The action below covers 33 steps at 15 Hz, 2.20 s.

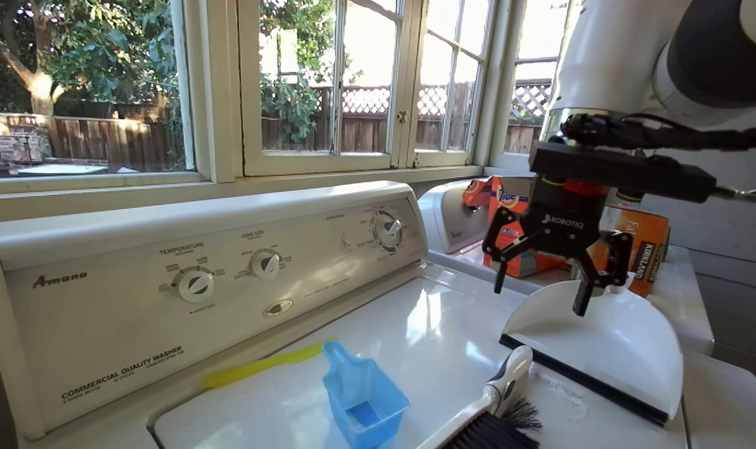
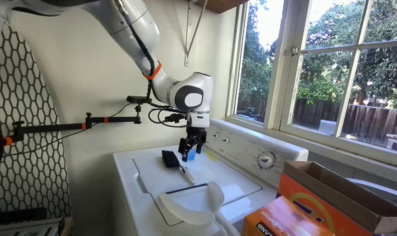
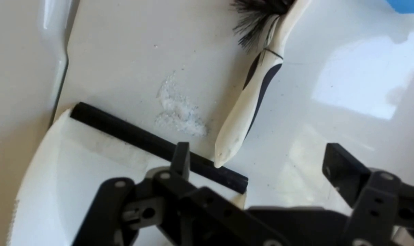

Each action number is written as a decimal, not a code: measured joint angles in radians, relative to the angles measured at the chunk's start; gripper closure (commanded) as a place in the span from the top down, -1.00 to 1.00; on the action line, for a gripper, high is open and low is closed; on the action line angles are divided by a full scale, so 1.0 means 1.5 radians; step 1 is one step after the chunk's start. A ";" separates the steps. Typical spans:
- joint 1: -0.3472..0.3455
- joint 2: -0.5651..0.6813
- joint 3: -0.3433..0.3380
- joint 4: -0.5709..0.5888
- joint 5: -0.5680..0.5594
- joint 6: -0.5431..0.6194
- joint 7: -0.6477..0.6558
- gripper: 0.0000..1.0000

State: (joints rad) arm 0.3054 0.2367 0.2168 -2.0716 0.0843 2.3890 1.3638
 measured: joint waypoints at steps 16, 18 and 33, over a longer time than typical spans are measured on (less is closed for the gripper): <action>0.041 0.108 -0.019 0.038 -0.021 0.041 0.038 1.00; 0.044 0.112 -0.022 0.039 -0.021 0.041 0.038 1.00; 0.047 0.141 -0.036 0.069 -0.017 0.041 0.046 -0.86</action>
State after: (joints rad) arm 0.3762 0.4486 0.1628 -1.9677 0.0584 2.4504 1.4331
